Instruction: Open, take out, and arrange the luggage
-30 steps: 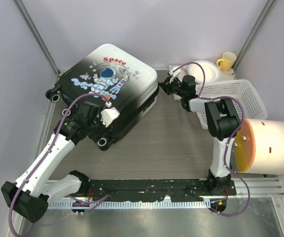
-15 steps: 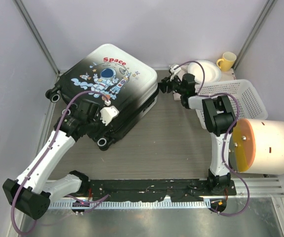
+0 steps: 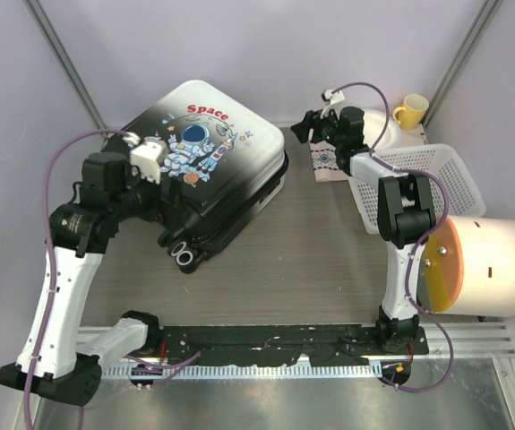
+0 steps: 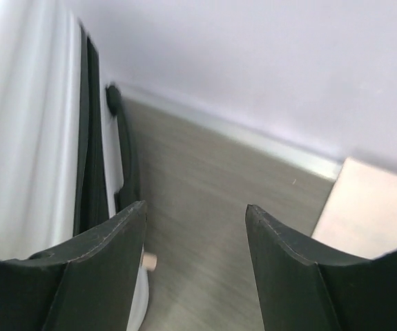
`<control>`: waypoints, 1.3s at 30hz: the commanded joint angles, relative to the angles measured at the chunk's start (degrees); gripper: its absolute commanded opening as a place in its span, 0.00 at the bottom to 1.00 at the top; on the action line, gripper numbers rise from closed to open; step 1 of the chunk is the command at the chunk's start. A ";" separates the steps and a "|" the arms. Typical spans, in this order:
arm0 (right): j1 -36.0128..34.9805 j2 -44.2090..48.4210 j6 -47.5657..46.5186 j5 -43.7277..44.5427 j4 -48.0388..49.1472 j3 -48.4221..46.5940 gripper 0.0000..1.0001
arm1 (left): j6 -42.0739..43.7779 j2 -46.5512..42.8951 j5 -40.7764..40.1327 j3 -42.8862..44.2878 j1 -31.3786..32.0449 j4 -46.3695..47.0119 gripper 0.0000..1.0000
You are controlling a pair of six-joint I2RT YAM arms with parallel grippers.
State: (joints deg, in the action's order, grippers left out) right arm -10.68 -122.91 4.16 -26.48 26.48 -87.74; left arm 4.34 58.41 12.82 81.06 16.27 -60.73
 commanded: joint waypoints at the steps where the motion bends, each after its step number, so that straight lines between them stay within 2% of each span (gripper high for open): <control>1: -0.13 -2.33 5.41 2.57 -1.96 -7.08 0.65 | -19.51 2.66 -6.49 3.14 -10.97 4.75 0.87; 3: -1.18 -3.38 5.59 3.28 -0.21 -7.61 0.65 | -25.76 5.39 -7.11 3.49 -18.24 2.82 0.82; 5: -2.06 -5.40 5.07 3.10 0.15 -9.37 0.65 | -29.11 7.14 -7.89 2.53 -22.67 1.93 0.79; 6: -3.11 -6.45 4.98 2.93 0.15 -10.16 0.65 | -31.91 7.68 -6.33 1.92 -27.21 1.67 0.76; 10: -5.49 -10.32 4.36 0.12 1.38 -13.94 0.65 | -33.17 10.22 -2.27 -2.64 -32.62 4.91 0.70; 14: -6.90 -11.48 3.57 -4.62 4.80 -12.90 0.64 | -31.94 12.60 -2.27 -6.70 -32.71 14.66 0.71; 16: -8.04 -9.37 -0.35 -5.60 6.56 -7.66 0.61 | -29.06 17.24 -1.74 -5.31 -32.62 19.59 0.70; 20: -9.36 -2.17 -7.67 -8.41 9.29 3.18 0.60 | -25.35 28.93 -3.42 4.18 -32.62 17.58 0.71; 24: -10.33 5.29 -9.52 -13.06 9.21 12.14 0.58 | -23.07 37.20 7.72 10.43 -31.75 18.00 0.68; 27: -11.29 8.64 -11.45 -16.23 8.94 18.91 0.57 | -19.82 41.68 10.99 13.68 -29.02 16.70 0.66; 30: -12.78 13.30 -13.04 -17.99 8.24 24.98 0.56 | -15.96 43.28 10.21 15.18 -25.34 16.78 0.67; 35: -16.30 21.74 -10.40 -19.22 6.57 34.73 0.55 | -10.76 46.16 6.70 16.23 -19.71 18.01 0.67; 38: -20.07 26.13 -8.48 -17.73 5.60 38.96 0.55 | -8.92 49.42 3.97 20.62 -19.52 16.97 0.72; 39: -20.95 26.84 -7.77 -16.60 5.51 40.10 0.55 | -7.86 52.39 3.62 24.72 -19.61 16.00 0.74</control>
State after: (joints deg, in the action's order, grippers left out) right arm -17.52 -100.18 -9.76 -25.06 37.23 -52.01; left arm -3.70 104.16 7.11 97.78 -10.76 -47.22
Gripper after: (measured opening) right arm 0.540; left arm 0.669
